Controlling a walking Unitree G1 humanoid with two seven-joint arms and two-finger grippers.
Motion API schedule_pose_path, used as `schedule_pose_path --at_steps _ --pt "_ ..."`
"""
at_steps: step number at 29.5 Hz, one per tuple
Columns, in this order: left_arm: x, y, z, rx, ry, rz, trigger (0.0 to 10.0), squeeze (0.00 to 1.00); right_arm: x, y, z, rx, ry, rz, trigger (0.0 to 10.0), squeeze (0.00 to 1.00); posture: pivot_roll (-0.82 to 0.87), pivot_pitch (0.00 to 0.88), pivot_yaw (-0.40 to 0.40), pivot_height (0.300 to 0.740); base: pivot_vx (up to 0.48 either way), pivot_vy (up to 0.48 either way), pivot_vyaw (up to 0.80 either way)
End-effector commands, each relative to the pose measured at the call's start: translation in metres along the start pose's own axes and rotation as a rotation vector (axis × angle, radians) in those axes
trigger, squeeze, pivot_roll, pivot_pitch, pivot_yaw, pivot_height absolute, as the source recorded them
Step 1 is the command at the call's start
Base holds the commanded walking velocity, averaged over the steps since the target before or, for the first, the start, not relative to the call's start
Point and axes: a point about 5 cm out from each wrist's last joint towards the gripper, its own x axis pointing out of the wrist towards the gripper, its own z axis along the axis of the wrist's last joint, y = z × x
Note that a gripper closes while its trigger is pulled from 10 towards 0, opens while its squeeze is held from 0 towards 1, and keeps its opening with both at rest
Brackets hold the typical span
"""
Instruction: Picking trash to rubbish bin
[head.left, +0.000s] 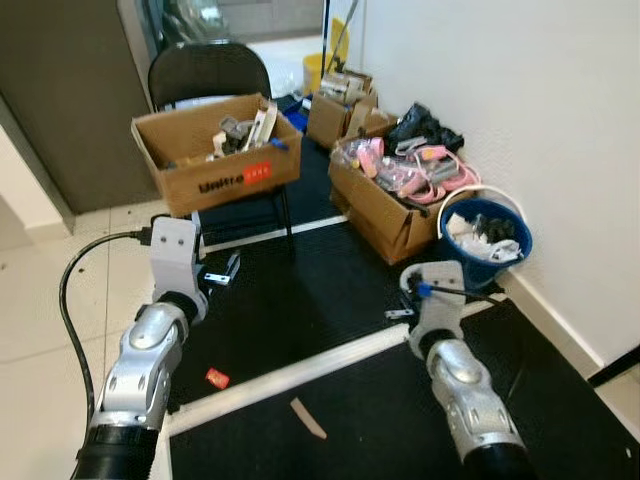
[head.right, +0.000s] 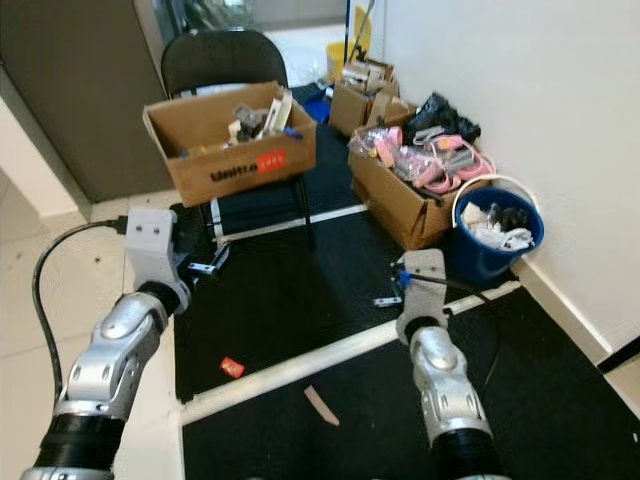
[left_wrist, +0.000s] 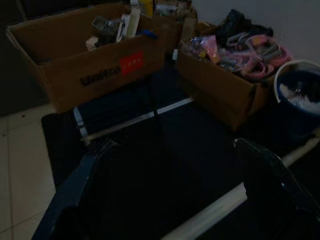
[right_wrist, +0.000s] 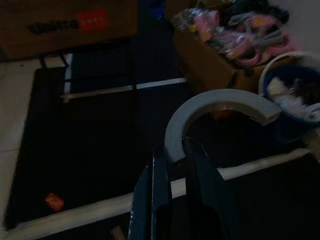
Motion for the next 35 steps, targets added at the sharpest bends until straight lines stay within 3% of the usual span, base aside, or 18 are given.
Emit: schedule_pose_path --at_steps 1,17,26,35 --pt "-0.002 0.002 -0.005 -0.003 0.02 0.006 10.0 0.0 -0.002 0.002 -0.007 0.009 0.024 0.007 10.0 0.0 0.04 0.148 0.034 0.74 0.409 0.0 0.0" --pt "-0.008 0.003 -0.014 -0.015 0.034 0.003 10.0 0.0 -0.003 0.001 -0.008 0.033 0.028 0.007 10.0 0.0 0.04 0.115 0.012 0.74 0.411 0.0 0.0" --pt "-0.011 0.001 -0.013 -0.055 0.023 -0.002 10.0 0.0 -0.002 0.008 -0.007 0.008 0.024 0.042 10.0 0.0 0.04 0.113 0.01 0.74 0.411 0.0 0.0" --pt "-0.01 -0.001 -0.014 -0.023 0.029 -0.014 10.0 0.0 -0.005 0.017 -0.008 0.007 0.025 0.06 10.0 0.0 0.04 0.121 0.014 0.74 0.406 0.0 0.0"
